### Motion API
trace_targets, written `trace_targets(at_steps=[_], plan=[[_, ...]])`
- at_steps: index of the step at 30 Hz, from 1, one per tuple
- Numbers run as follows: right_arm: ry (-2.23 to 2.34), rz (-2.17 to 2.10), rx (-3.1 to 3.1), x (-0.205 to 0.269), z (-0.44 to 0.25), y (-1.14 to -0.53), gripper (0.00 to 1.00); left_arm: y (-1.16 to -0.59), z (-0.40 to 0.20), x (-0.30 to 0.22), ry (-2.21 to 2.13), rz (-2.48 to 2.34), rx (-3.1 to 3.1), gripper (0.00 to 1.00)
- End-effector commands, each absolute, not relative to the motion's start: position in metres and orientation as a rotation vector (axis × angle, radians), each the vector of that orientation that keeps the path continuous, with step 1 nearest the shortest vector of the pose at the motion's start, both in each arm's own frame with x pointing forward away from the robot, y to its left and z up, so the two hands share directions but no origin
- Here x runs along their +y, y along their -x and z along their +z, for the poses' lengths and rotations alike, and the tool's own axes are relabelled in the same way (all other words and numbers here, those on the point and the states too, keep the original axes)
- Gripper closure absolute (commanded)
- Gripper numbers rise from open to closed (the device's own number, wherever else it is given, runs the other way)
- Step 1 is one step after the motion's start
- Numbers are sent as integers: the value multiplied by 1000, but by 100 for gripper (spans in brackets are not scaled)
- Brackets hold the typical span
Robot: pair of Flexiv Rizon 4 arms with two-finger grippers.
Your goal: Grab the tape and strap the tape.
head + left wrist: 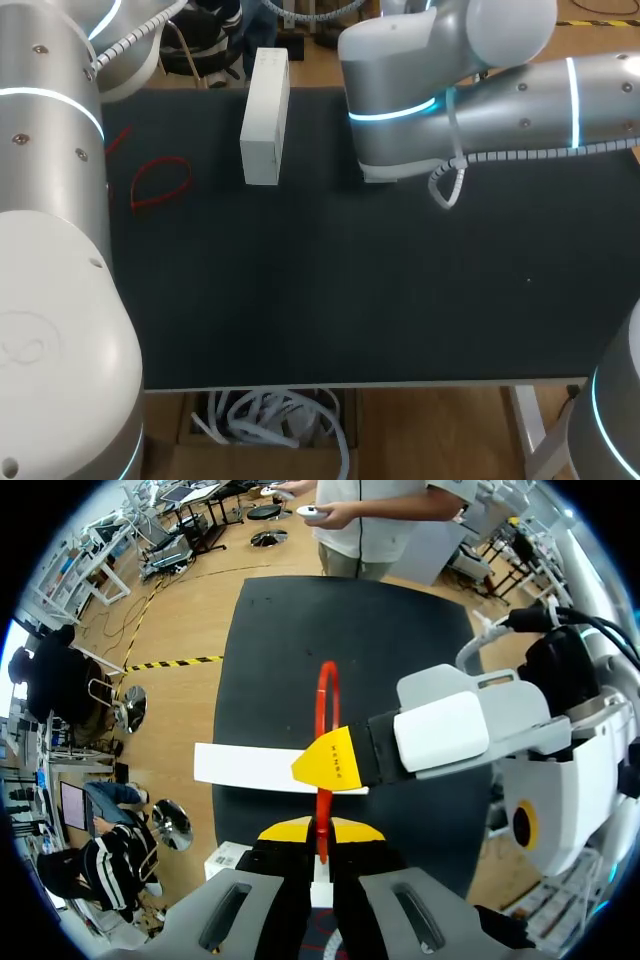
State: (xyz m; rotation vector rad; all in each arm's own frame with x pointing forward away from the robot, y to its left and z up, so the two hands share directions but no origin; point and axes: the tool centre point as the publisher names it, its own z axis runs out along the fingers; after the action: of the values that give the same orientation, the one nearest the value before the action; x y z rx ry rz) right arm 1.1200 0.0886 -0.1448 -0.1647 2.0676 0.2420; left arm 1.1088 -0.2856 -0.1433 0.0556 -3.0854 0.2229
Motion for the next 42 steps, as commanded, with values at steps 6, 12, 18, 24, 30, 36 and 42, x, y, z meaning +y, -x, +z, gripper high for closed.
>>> trace_targets(at_steps=[6, 12, 18, 24, 30, 36, 42], plan=[[178, 255, 2069, 89, -142, -1121, 100, -1110, -142, -287, -56, 215, -3081, 100], [182, 266, 2066, 91, -142, -1121, 100, -1110, -142, -287, -56, 215, -3081, 100], [192, 276, 2063, 94, -141, -1122, 100, -1110, -142, -287, -56, 215, -3081, 100], [202, 286, 2063, 96, -140, -1120, 100, -1110, -142, -287, -56, 215, -3081, 100], [212, 296, 2069, 98, -142, -1118, 100, -1110, -142, -287, -56, 215, -3081, 100], [223, 327, 2074, 99, -143, -1117, 100, -1110, -142, -287, -56, 215, -3081, 100], [230, 345, 2075, 102, -144, -1116, 100, -1110, -142, -287, -56, 215, -3081, 100]])
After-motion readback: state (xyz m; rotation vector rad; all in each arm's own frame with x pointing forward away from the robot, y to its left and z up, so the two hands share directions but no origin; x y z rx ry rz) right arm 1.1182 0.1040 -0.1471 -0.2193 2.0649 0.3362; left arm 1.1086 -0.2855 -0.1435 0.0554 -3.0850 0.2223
